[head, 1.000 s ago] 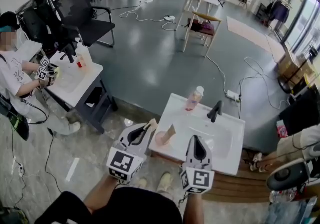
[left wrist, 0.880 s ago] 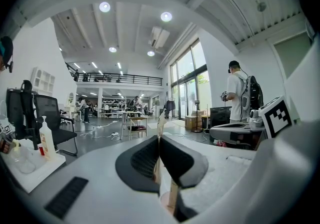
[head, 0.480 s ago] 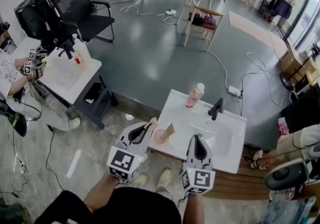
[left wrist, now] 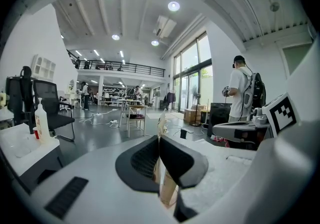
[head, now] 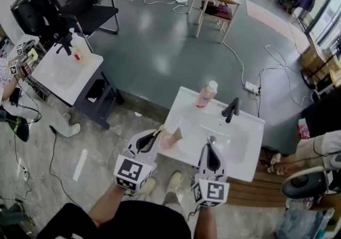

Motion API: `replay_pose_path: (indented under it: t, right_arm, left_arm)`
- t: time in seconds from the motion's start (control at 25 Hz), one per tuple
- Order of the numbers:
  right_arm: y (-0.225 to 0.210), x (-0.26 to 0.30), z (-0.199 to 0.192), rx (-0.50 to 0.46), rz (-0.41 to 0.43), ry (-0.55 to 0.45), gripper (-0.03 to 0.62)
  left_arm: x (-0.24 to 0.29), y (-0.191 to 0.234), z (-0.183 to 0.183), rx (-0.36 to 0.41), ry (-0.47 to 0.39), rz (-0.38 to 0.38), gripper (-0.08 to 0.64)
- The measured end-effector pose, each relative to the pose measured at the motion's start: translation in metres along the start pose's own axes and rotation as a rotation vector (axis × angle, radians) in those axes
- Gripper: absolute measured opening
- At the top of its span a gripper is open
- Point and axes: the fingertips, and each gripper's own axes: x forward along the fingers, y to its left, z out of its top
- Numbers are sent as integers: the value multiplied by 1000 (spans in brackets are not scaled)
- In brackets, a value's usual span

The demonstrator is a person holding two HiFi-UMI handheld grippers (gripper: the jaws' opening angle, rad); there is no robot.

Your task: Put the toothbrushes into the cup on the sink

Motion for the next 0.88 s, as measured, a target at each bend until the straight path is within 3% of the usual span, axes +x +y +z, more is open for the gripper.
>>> replay_pose_path:
  t: [0.68,0.88]
  right_arm:
    - [-17,19,-44,31,45,95,-2]
    - [-21,28,-58,33,66,120,-2]
  left_arm:
    - [29,2,-58,-88,118,46,6]
    - [41,6,-72,-83,116,70,6]
